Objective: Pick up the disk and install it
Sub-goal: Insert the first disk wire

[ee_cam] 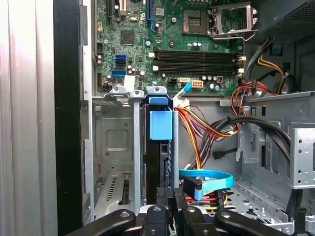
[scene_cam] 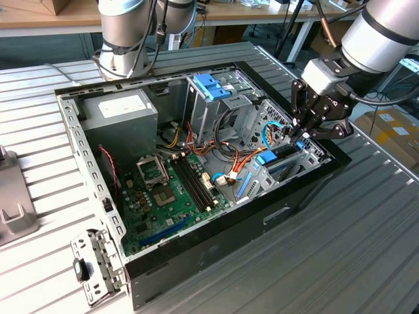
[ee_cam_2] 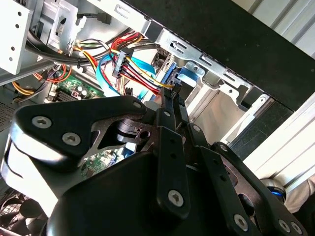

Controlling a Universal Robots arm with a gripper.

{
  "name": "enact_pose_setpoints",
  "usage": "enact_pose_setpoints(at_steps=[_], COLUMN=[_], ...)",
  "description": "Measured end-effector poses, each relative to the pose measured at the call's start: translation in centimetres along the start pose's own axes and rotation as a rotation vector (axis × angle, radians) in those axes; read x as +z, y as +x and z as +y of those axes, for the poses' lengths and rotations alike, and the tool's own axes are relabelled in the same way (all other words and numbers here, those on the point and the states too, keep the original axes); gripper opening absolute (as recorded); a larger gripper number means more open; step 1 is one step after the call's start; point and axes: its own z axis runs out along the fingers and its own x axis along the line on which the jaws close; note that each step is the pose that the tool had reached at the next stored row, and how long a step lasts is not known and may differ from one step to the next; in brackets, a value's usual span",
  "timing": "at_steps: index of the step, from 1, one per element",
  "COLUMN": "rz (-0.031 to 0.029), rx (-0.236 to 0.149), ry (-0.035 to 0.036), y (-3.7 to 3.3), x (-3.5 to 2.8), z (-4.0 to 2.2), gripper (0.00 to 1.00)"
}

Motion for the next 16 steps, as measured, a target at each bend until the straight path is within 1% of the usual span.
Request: enact_pose_setpoints(at_steps=[2, 6, 16], rz=[-0.0002, 0.0002, 0.0], rx=[0.0, 0.0, 0.0], ry=[0.0, 0.0, 0.0], y=[0.01, 0.02, 0.1], x=[0.08, 0.2, 0.81], z=[0.19, 0.28, 0.54], gripper=[0.17, 0.17, 0.17])
